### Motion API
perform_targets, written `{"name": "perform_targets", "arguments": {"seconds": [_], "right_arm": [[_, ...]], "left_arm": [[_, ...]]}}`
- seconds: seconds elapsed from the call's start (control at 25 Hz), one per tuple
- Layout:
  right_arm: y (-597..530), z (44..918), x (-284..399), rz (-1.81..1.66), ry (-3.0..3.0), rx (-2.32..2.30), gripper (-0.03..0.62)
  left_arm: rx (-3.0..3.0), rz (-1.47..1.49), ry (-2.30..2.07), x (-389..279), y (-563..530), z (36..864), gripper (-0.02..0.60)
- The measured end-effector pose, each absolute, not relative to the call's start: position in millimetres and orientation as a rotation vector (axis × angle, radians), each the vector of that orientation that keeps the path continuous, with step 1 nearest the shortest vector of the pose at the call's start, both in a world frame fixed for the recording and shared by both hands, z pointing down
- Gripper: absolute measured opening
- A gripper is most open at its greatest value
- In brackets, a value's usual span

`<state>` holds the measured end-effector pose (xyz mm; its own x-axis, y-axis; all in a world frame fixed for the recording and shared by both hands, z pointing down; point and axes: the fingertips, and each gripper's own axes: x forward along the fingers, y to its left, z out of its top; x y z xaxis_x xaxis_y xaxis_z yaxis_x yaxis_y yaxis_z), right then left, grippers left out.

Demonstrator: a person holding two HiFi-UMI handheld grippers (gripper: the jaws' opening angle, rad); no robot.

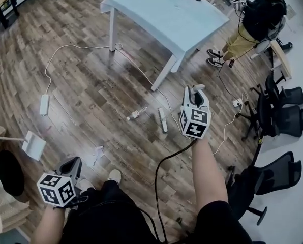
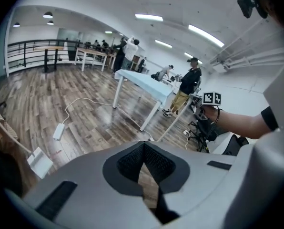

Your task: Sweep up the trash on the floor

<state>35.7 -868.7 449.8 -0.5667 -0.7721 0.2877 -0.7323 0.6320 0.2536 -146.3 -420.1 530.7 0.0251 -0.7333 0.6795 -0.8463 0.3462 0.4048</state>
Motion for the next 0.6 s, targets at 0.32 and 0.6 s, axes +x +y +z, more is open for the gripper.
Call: {"name": "perform_targets", "arguments": {"seconds": [0.32, 0.6], "right_arm": [[-878, 540, -58, -0.237, -2.486, 0.815, 0.101], [-841, 558, -105, -0.122, -2.526, 0.705, 0.101]], "left_arm": [[1.209, 0.137, -1.925, -191, -375, 531, -0.006], [1.231, 0.178, -1.932, -186, -367, 531, -0.005]]}}
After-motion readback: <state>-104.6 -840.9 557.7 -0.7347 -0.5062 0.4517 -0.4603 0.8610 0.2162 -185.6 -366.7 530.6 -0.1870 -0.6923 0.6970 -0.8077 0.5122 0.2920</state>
